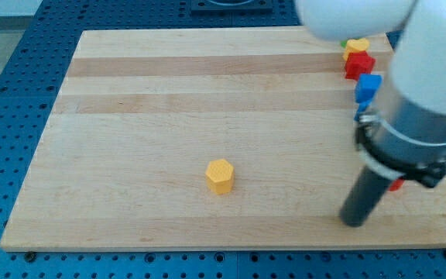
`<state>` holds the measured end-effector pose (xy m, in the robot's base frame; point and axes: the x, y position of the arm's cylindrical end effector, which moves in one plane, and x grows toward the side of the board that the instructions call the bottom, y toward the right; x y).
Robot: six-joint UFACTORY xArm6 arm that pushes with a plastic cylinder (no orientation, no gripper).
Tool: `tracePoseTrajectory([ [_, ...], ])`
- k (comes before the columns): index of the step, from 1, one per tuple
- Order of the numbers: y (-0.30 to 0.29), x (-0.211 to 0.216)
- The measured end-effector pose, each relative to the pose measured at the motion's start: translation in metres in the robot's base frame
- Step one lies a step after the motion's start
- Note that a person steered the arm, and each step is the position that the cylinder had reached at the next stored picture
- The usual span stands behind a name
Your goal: Push the yellow hexagon to the red circle
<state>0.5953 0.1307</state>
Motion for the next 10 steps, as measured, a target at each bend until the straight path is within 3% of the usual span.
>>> tracePoseTrajectory([
  [3, -0.168, 0.006],
  [4, -0.2, -0.018],
  [6, -0.212, -0.068],
  [8, -0.17, -0.07],
  [10, -0.145, -0.042],
])
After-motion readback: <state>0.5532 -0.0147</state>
